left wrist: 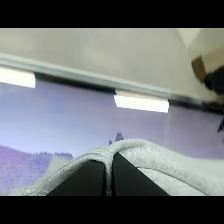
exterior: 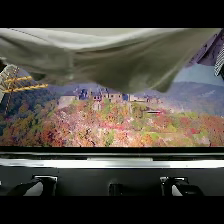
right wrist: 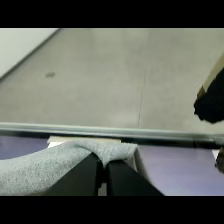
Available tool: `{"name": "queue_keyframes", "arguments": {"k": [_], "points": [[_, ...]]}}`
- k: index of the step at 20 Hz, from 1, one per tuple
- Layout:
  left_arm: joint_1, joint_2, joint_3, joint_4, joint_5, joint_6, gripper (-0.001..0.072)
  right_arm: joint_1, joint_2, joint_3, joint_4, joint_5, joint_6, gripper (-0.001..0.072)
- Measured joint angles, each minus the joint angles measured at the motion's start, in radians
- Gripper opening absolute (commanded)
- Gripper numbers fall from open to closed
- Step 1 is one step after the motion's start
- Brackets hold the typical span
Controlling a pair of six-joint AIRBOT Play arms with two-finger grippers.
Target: Fold the clothes and pants, and hang the long-sleeved shirts on hangers.
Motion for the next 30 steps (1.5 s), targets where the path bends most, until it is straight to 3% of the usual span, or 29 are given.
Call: {"name": "queue_keyframes", "arguments": {"k": [7,10,14,18,22,27,30], "points": [[0.000,0.247,0.029,0.170,-0.069,-0.107,0.0011,0.000,0.227,0.033,0.001,0.006,0.079,0.0031],[0.000,0.269,0.019,0.212,-0.074,-0.118,0.0011,0.000,0.211,0.036,-0.021,-0.002,0.143,0.0031],[0.000,0.224,-0.064,0.231,-0.074,-0.112,0.0011,0.000,0.091,0.037,-0.068,-0.114,0.220,0.0032],[-0.001,0.055,-0.210,0.214,-0.066,-0.053,0.0011,0.000,-0.148,0.029,-0.087,-0.274,0.254,0.0032],[-0.004,-0.194,-0.318,0.200,0.041,0.011,0.0013,0.001,-0.441,-0.003,-0.094,-0.304,0.255,0.0032],[-0.046,-0.518,-0.354,0.154,0.319,0.073,0.0014,0.010,-0.777,-0.016,-0.092,-0.128,0.216,0.0032],[-0.074,-0.642,-0.360,0.143,0.410,0.101,0.0013,0.023,-0.894,-0.018,-0.082,-0.017,0.200,0.0032]]}}
